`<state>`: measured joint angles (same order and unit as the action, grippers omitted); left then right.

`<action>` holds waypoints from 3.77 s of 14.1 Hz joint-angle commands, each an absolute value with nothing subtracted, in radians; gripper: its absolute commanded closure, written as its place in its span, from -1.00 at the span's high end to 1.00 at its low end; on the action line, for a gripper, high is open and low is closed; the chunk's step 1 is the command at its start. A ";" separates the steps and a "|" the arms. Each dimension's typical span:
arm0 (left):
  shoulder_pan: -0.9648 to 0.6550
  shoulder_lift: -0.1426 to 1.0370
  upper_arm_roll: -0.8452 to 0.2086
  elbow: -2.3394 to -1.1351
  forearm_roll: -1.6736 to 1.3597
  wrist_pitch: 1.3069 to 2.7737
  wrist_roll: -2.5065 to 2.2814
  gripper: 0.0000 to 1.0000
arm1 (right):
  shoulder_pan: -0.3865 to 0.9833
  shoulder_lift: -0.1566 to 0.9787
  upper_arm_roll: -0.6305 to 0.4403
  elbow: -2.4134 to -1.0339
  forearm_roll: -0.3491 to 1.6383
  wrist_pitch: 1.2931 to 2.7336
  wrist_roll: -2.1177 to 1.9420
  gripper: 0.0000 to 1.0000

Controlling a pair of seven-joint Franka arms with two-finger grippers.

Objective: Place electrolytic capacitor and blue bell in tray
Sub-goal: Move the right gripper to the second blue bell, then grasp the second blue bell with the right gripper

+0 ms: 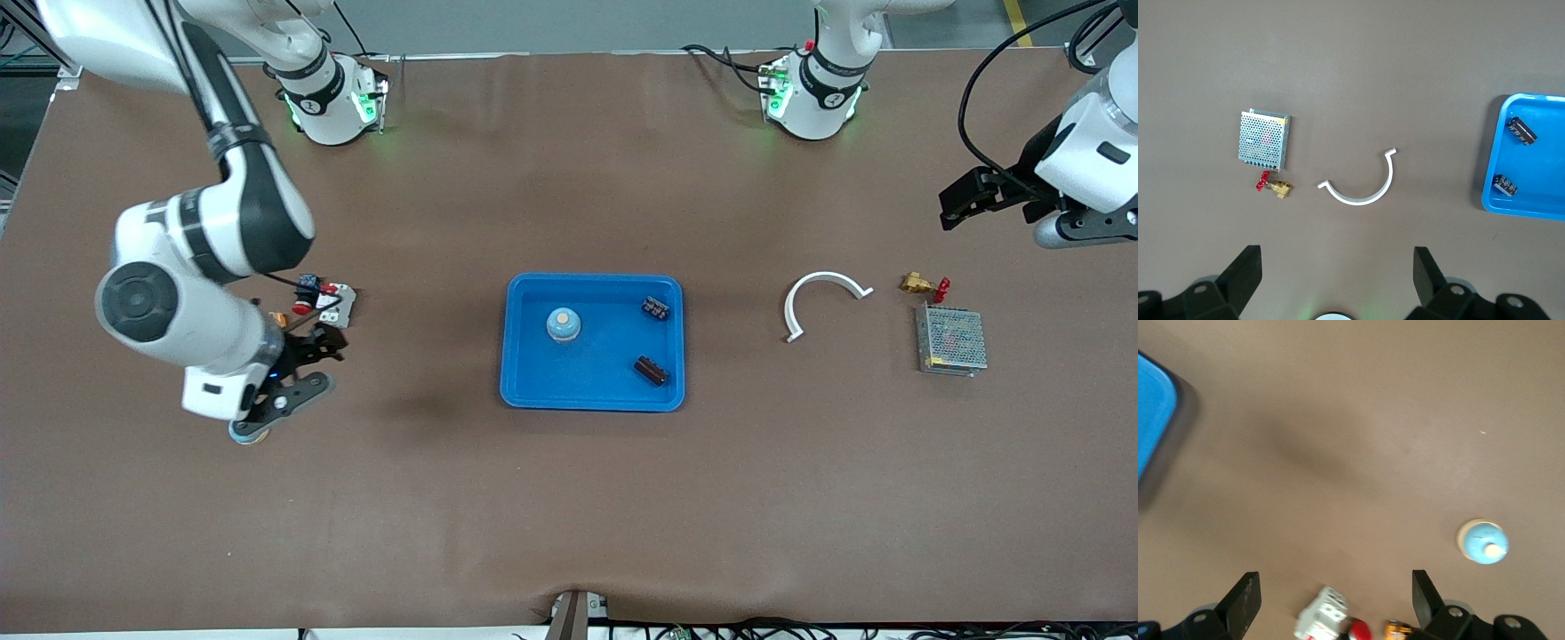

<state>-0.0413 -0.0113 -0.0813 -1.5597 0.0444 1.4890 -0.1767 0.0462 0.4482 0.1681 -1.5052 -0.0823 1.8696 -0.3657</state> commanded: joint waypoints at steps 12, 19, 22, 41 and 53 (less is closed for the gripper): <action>-0.043 -0.008 -0.078 -1.555 0.031 1.488 -0.167 1.00 | -0.212 0.643 0.183 -1.499 -0.098 2.109 -1.030 1.00; -0.038 -0.008 -0.080 -1.555 0.029 1.488 -0.169 1.00 | -0.230 0.713 0.181 -1.502 -0.115 2.200 -1.167 1.00; -0.046 -0.006 -0.080 -1.554 0.031 1.488 -0.169 1.00 | -0.241 0.732 0.181 -1.502 -0.126 2.212 -1.215 1.00; -0.060 0.031 -0.081 -1.490 0.031 1.488 -0.169 1.00 | -0.281 0.753 0.181 -1.609 -0.112 2.293 -1.284 1.00; -0.057 0.037 -0.080 -1.490 0.031 1.486 -0.166 1.00 | -0.275 0.770 0.183 -1.615 -0.109 2.341 -1.273 1.00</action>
